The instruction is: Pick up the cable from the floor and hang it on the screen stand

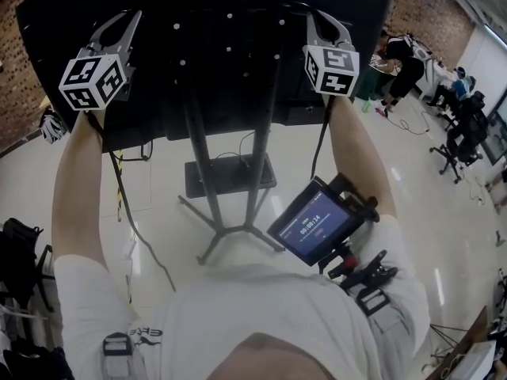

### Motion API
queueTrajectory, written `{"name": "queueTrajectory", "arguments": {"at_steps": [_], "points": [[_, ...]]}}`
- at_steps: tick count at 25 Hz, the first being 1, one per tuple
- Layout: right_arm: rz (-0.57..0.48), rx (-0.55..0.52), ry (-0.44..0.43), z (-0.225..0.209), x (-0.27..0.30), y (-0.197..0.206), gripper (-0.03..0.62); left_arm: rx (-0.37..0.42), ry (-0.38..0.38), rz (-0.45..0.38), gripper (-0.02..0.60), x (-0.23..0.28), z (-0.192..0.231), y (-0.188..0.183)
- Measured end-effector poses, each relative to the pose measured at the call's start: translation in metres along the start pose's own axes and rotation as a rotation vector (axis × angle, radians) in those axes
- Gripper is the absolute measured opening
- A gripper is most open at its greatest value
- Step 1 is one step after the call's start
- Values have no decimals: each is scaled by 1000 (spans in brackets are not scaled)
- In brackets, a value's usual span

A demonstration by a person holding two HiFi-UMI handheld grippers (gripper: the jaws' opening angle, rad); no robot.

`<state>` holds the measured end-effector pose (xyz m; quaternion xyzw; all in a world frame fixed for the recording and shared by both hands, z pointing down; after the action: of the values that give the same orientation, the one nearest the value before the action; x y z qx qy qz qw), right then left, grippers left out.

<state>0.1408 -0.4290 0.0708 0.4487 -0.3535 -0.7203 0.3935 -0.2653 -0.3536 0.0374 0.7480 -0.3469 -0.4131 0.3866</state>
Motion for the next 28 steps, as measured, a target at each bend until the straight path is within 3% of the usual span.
{"name": "queueTrajectory", "arguments": {"at_steps": [8,17,28], "points": [[40,-31,27,-4,8,-14,26,28,-36,-17,20,14,9,-21],[165,-265,84,3,14,-23,25,42,-70,15,20,27,12,-12],[281,-370,100,5,25,-3,21,74,-55,32,19,29,1,-1]]}}
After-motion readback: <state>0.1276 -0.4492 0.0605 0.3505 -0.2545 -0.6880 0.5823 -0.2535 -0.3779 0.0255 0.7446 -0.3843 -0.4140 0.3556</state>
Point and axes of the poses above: the fingertips, and each gripper's own axes: x forward along the fingers, z to its left, y out of its underside, the point moved 9 cm from there along -x, backward along the fingers, and after that the axes turned 6 degrees about z, right-handed, at the moved point
